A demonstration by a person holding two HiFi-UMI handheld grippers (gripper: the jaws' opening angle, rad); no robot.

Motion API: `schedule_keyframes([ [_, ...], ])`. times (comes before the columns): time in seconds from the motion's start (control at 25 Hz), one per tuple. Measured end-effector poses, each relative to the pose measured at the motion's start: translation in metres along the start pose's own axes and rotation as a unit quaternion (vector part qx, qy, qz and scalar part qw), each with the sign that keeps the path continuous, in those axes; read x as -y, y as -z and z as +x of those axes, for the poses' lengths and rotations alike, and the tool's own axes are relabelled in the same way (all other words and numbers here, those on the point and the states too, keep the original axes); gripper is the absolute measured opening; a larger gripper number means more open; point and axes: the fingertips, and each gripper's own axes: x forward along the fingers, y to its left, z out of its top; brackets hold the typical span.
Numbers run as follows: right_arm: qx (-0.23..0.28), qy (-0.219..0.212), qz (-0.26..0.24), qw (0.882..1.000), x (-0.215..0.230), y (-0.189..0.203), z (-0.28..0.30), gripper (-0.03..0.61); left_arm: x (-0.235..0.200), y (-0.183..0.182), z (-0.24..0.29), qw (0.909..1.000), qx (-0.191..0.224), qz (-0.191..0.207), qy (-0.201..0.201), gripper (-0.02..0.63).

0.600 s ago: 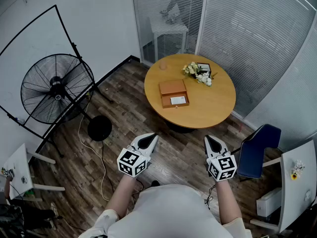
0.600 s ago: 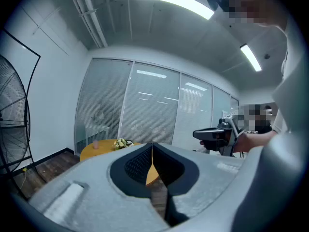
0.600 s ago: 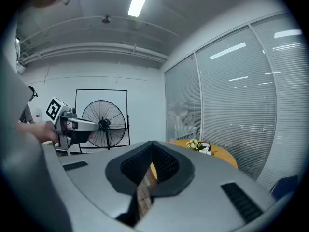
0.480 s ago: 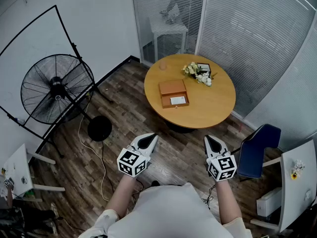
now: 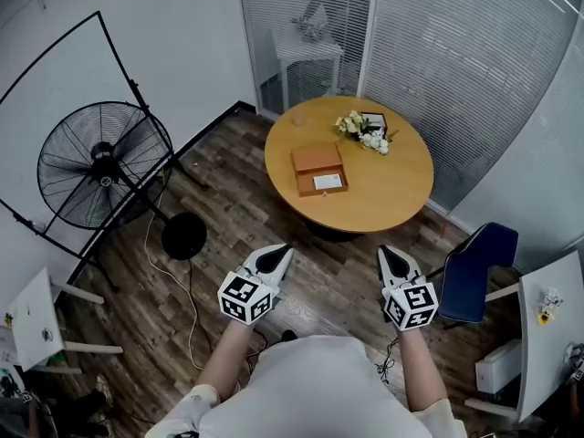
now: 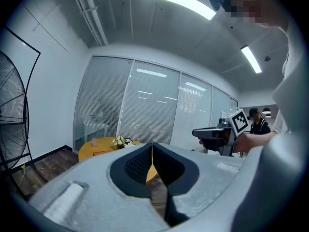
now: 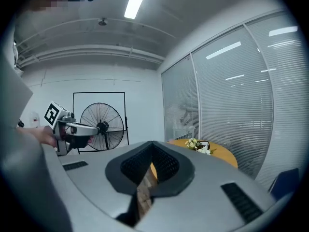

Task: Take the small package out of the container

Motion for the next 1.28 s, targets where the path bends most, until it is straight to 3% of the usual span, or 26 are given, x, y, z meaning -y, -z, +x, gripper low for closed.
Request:
schedule_keyframes([
  [0.52,-0.021,0.002,0.005,1.0,-0.026,0.013,0.015,0.003,-0.023,0.009,-0.018,0.9999,-0.003,-0.013,0.0,0.027],
  [0.64,-0.023,0.001,0.003,1.0,-0.037,0.015,0.021,0.003,-0.028,0.012,-0.022,0.9998,-0.008,-0.014,0.009,0.101],
  [1.28,-0.029,0.029,0.011,0.999,-0.071,0.026,0.034,0.003,-0.06,0.022,-0.041,0.9992,-0.015,-0.019,0.033,0.147],
])
